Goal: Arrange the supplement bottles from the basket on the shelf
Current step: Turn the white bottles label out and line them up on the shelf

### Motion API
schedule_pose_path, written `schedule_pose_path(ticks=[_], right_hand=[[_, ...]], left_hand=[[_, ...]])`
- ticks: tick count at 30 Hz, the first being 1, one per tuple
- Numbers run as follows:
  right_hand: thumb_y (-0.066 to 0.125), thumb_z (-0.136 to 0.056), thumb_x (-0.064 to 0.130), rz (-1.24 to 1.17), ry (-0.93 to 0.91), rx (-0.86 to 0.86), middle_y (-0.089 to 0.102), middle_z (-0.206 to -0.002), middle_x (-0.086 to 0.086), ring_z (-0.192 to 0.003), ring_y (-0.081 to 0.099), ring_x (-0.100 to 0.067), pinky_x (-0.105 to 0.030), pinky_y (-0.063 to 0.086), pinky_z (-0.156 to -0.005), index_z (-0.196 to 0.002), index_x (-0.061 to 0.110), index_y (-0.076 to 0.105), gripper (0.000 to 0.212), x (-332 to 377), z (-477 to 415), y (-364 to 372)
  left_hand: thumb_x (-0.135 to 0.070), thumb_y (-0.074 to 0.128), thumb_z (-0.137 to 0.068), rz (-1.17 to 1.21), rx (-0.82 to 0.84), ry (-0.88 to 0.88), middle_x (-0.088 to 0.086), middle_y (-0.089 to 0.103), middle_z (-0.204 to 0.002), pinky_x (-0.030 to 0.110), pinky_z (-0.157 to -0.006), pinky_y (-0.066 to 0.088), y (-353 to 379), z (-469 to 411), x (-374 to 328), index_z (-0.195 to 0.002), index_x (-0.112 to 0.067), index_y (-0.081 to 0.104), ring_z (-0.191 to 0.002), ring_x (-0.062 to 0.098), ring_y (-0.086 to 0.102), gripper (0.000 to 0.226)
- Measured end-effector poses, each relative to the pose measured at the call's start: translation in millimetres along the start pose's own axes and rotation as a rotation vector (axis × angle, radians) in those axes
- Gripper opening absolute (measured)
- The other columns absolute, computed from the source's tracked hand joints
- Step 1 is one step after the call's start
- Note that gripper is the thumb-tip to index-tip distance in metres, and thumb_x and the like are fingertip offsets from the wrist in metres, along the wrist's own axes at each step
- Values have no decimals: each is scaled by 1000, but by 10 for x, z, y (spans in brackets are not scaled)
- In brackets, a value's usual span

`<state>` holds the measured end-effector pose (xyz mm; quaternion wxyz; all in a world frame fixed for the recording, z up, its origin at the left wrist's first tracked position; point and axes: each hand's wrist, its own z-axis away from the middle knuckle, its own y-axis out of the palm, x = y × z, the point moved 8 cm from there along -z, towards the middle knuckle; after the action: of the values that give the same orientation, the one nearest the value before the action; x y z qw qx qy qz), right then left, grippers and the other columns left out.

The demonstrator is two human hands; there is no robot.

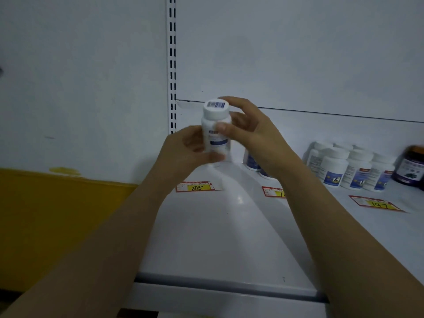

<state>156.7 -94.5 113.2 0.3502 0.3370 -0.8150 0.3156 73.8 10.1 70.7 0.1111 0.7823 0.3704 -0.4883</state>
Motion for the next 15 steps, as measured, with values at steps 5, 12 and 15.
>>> schedule_pose_path(ticks=[5, 12, 15], right_hand=[[56, -87, 54, 20, 433, -84, 72, -102, -11, -89, 72, -22, -31, 59, -76, -116, 11, 63, 52, -419, 39, -115], [62, -86, 49, -168, 635, -40, 68, -86, -10, -75, 68, -20, -29, 60, -66, -110, 6, 67, 50, -617, 139, -34], [61, -87, 46, -165, 591, -47, 70, -86, -9, -78, 68, -21, -31, 60, -71, -104, 6, 68, 44, -582, 100, -54]], left_hand=[[-43, 69, -64, 253, 258, -324, 10, 74, -92, 32, -81, 57, 273, 91, 149, -110, -9, 63, -85, 23, 72, 57], [-59, 59, -66, 269, 360, -469, 15, 73, -87, 29, -75, 58, 347, 142, 265, -100, -7, 66, -78, 24, 72, 63], [-50, 64, -66, 292, 352, -463, 15, 73, -94, 29, -77, 58, 350, 122, 282, -106, -8, 63, -86, 26, 72, 58]])
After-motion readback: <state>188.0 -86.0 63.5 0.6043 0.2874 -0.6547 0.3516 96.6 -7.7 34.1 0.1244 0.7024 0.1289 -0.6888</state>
